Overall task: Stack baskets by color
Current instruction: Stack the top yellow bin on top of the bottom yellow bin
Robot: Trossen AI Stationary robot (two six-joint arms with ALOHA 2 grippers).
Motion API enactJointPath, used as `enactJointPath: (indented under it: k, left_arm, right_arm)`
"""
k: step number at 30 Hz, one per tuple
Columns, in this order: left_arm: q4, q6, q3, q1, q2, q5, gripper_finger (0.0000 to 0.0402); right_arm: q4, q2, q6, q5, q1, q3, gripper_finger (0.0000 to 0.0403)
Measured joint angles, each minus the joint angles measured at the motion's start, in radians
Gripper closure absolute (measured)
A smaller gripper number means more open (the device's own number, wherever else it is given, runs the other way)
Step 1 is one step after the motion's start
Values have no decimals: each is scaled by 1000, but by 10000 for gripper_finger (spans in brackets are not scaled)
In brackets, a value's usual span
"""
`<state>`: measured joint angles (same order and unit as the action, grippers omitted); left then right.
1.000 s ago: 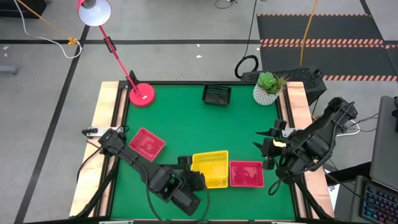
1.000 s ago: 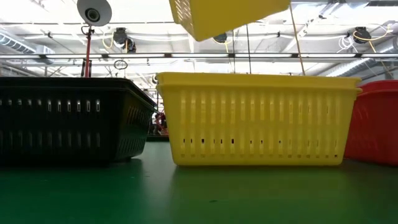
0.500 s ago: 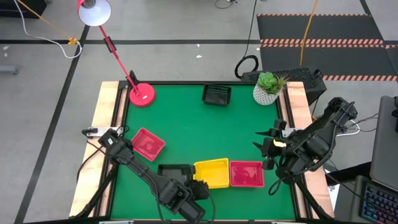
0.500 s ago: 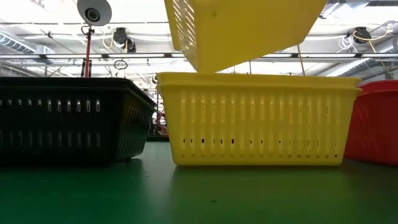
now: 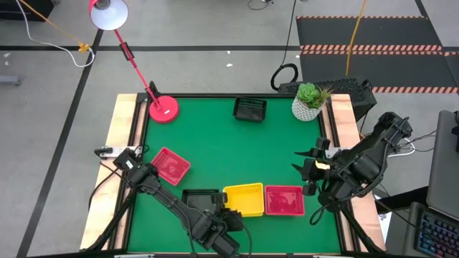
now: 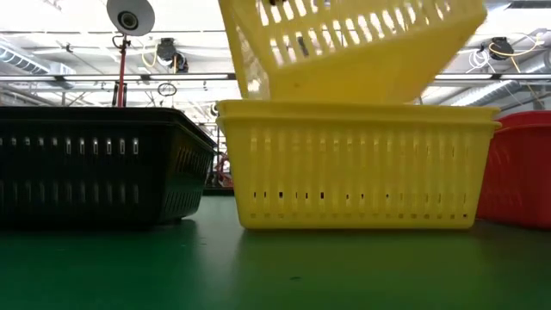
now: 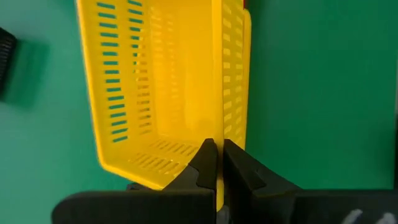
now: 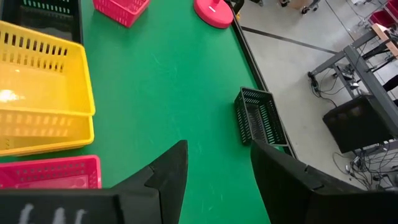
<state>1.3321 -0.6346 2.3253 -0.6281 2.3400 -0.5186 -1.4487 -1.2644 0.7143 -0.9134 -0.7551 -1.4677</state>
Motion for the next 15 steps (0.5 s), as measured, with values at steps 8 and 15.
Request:
enactJointPath:
  k: [8, 15]
  left_arm:
    - [-2, -20, 0, -1, 21, -3, 393]
    - [7, -30, 0, -1, 24, 1, 390]
  right_arm:
    - [0, 0, 0, 0, 0, 0, 234]
    - [0, 0, 0, 0, 0, 0, 234]
